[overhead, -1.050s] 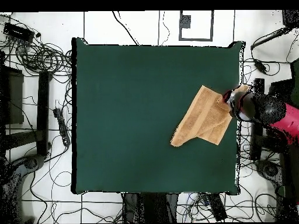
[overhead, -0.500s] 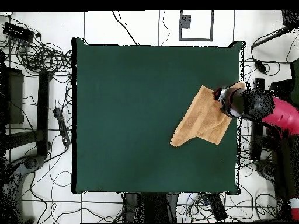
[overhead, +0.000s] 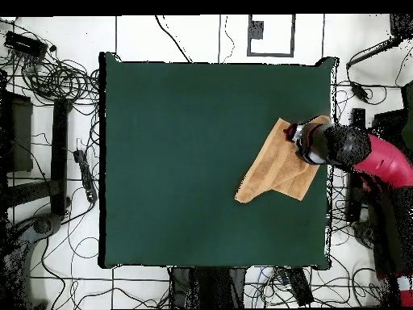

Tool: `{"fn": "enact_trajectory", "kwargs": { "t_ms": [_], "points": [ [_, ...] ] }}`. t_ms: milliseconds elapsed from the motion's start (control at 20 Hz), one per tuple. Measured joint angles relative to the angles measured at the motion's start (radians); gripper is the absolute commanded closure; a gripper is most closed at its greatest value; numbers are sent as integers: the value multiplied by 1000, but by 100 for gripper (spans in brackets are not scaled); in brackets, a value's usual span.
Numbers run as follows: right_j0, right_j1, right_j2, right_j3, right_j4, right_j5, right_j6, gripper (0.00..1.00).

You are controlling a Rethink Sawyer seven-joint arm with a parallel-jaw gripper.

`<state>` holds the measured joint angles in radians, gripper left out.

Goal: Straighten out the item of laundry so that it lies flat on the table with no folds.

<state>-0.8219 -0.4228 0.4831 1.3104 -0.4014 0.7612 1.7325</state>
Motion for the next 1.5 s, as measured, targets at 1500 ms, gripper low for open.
{"fn": "enact_trajectory", "kwargs": {
  "t_ms": [1500],
  "points": [
    [284,-6,-497,414,353,-215,712,0]
  ]
}}
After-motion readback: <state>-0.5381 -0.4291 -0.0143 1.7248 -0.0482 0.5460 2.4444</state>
